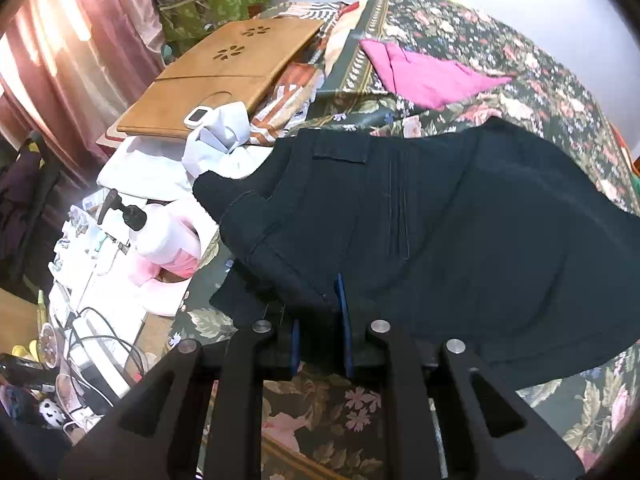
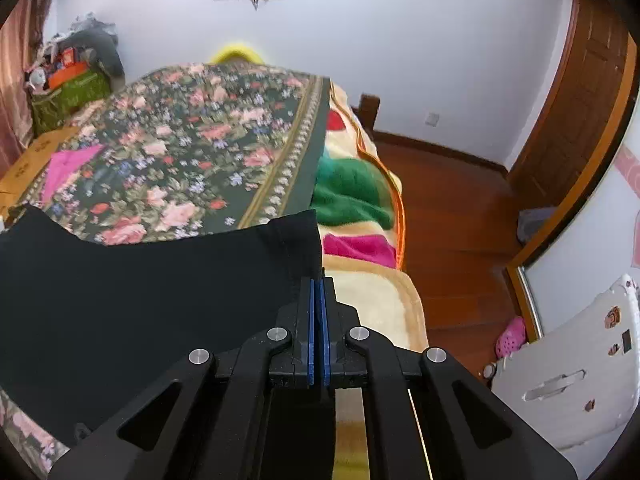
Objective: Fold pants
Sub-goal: 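Open both tools and release the folded pants onto the bed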
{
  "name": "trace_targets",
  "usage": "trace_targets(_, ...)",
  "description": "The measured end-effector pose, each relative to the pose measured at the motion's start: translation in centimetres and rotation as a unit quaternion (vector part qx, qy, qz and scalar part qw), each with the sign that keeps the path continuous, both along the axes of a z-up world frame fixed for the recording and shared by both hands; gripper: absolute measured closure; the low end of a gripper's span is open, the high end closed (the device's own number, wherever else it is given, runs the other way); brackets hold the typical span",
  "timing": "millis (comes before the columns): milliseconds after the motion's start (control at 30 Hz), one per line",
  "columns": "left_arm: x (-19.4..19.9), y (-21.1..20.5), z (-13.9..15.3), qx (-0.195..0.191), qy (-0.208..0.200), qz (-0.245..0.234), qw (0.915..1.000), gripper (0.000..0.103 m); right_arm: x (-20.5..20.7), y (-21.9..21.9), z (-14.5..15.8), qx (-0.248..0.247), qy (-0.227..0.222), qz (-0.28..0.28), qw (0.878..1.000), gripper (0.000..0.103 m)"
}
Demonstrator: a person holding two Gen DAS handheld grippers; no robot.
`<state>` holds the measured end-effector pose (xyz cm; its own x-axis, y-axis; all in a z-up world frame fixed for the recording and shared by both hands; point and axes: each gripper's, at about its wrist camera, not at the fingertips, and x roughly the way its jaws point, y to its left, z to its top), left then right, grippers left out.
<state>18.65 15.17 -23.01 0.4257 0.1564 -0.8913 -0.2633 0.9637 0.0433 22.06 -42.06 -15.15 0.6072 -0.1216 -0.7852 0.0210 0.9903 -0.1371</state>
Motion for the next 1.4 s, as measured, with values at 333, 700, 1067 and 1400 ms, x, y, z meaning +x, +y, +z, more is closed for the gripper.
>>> trace_targets(333,-0.5,-0.4,-2.8,0.003,0.024,-0.008,0.9997,0.081,0.5,-0.2,-2.1,-0.003,0.057,-0.012,0.998,0.099)
trace_targets(700,-1.9,3.0,0.4,0.006,-0.001,0.033,0.9994,0.041,-2.4,7.6,3.2,0.072,0.004,0.094,0.993,0.059)
trace_targets(1067,2.1,-1.1,6.3,-0.033,-0.075,-0.052,0.9953,0.021,-1.1,20.3,3.1,0.230,0.043,0.218,0.947,0.040)
trace_targets(1400,6.2,-8.1,0.9,-0.055,0.009,-0.143,0.9882,0.020,0.0,23.7,-3.1,0.224,0.153,0.203,0.941,0.038)
